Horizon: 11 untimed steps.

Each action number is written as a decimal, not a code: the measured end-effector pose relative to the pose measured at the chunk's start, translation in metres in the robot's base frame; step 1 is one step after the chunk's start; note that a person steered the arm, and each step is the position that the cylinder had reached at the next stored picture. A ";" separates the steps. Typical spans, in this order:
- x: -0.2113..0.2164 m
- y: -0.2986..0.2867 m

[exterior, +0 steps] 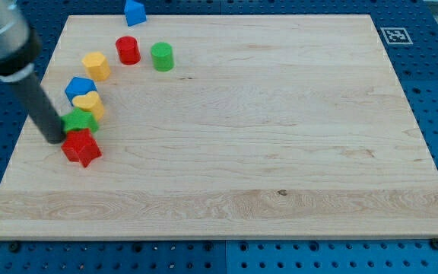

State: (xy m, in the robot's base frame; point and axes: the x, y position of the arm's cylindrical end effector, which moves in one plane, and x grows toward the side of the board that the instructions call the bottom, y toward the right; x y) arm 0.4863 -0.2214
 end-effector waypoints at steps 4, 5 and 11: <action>0.111 0.185; 0.063 0.272; -0.294 0.146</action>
State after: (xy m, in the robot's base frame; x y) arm 0.1925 -0.0757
